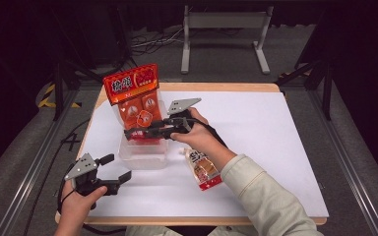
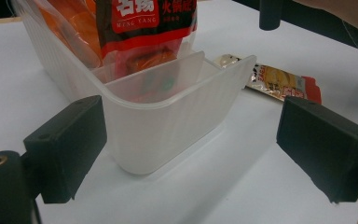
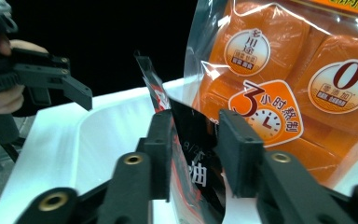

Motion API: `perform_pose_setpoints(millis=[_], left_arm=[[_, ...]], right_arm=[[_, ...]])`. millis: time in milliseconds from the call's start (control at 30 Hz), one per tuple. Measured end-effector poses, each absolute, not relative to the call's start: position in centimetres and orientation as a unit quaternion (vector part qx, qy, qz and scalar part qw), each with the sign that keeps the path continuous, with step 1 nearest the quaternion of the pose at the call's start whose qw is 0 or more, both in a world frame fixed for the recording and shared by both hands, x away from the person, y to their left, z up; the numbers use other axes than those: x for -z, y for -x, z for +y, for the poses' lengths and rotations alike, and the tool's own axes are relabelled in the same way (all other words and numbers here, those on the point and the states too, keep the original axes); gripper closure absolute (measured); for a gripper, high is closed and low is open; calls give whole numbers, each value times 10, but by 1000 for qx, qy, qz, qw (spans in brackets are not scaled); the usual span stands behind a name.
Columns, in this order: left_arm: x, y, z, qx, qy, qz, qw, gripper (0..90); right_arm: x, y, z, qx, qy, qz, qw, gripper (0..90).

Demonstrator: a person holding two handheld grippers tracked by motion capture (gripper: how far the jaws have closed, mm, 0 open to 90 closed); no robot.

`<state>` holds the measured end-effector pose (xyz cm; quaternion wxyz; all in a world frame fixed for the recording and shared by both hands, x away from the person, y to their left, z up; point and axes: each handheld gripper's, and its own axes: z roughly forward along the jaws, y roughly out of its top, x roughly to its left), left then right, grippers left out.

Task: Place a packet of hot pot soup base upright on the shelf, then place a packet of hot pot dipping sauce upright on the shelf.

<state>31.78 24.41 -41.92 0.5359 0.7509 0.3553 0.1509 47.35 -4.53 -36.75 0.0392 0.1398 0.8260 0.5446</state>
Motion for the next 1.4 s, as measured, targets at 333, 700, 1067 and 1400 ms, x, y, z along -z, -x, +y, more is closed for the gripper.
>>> perform_pose_setpoints(millis=[333,700,1067,1400], left_arm=[[418,-319,244,-151,-748,355,539,89],[417,-320,242,-148,-744,355,546,89],[417,-322,240,-148,-746,352,546,84],[418,-322,239,-147,-749,352,542,84]], right_arm=[[353,-468,-57,-577,-145,803,38,416],[333,-448,-97,-599,-153,782,80,339],[323,-433,-143,-615,-148,769,89,318],[329,-409,-185,-607,-157,768,135,295]])
